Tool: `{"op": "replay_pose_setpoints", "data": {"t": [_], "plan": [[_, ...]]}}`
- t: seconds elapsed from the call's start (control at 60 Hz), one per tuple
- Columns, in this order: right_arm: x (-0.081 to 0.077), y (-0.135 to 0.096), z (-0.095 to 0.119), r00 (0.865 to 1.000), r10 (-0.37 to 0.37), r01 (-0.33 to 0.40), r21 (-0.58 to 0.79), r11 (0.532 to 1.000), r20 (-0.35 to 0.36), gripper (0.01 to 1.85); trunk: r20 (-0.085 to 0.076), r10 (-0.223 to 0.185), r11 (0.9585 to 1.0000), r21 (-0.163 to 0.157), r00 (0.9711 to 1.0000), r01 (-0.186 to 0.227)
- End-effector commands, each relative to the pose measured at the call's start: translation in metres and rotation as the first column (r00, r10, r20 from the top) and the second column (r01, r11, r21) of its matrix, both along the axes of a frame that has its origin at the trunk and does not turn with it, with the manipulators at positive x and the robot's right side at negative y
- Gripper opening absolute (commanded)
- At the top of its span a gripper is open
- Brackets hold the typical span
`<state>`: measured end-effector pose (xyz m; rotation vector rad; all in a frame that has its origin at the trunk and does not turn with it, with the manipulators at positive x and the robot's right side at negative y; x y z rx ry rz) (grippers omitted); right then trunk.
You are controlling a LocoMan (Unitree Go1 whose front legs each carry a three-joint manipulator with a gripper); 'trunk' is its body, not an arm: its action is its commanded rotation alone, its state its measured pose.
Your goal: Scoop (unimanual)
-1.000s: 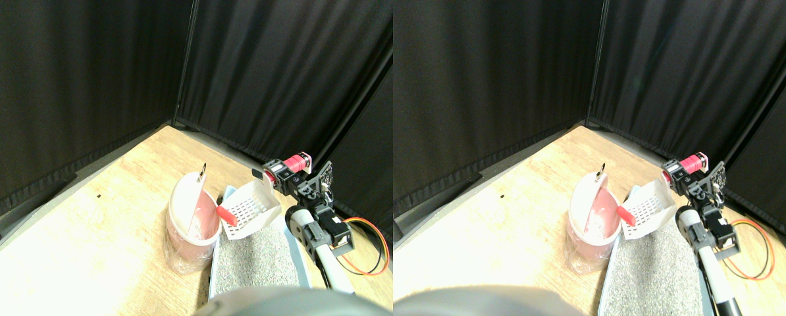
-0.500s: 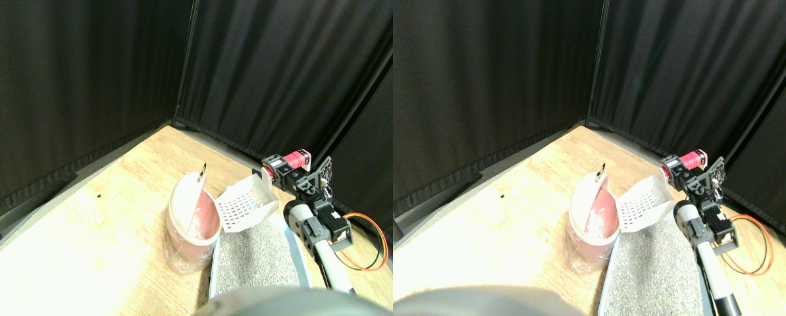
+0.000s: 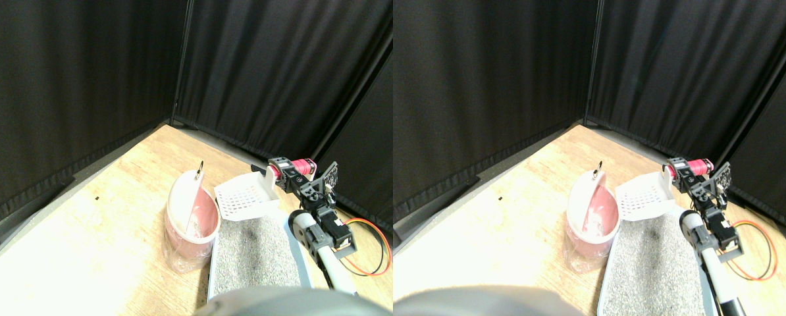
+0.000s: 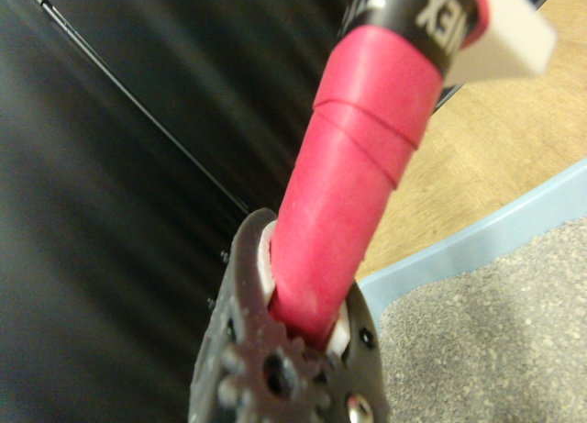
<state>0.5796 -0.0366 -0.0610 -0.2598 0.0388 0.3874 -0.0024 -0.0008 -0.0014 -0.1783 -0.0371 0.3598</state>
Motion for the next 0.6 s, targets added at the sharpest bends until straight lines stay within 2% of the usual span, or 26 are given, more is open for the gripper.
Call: {"op": "replay_pose_setpoints", "data": {"t": [0.017,0.167,0.2,0.267,0.383,0.6], "plan": [[0.004,-0.013,0.005,0.997,-0.053,0.047,0.113,0.992,0.05,0.06,-0.01,-0.018,0.9998,0.0,0.9998,0.018],[0.004,-0.035,-0.001,0.995,-0.089,0.078,0.215,0.974,0.043,0.06,-0.019,-0.051,0.9986,0.013,0.9985,0.052],[0.004,-0.043,-0.004,0.993,-0.113,0.102,0.256,0.961,0.032,0.06,-0.021,-0.059,0.9981,0.017,0.998,0.06],[0.005,-0.057,-0.01,0.993,-0.116,0.105,0.334,0.937,0.015,0.06,-0.026,-0.075,0.9969,0.024,0.9969,0.075],[0.003,-0.077,-0.019,0.989,-0.148,0.138,0.385,0.913,-0.004,0.06,-0.033,-0.1,0.9942,0.036,0.9944,0.101],[-0.004,-0.103,-0.028,0.988,-0.157,0.136,0.439,0.888,0.011,0.06,-0.042,-0.146,0.9875,0.053,0.9883,0.149]]}}
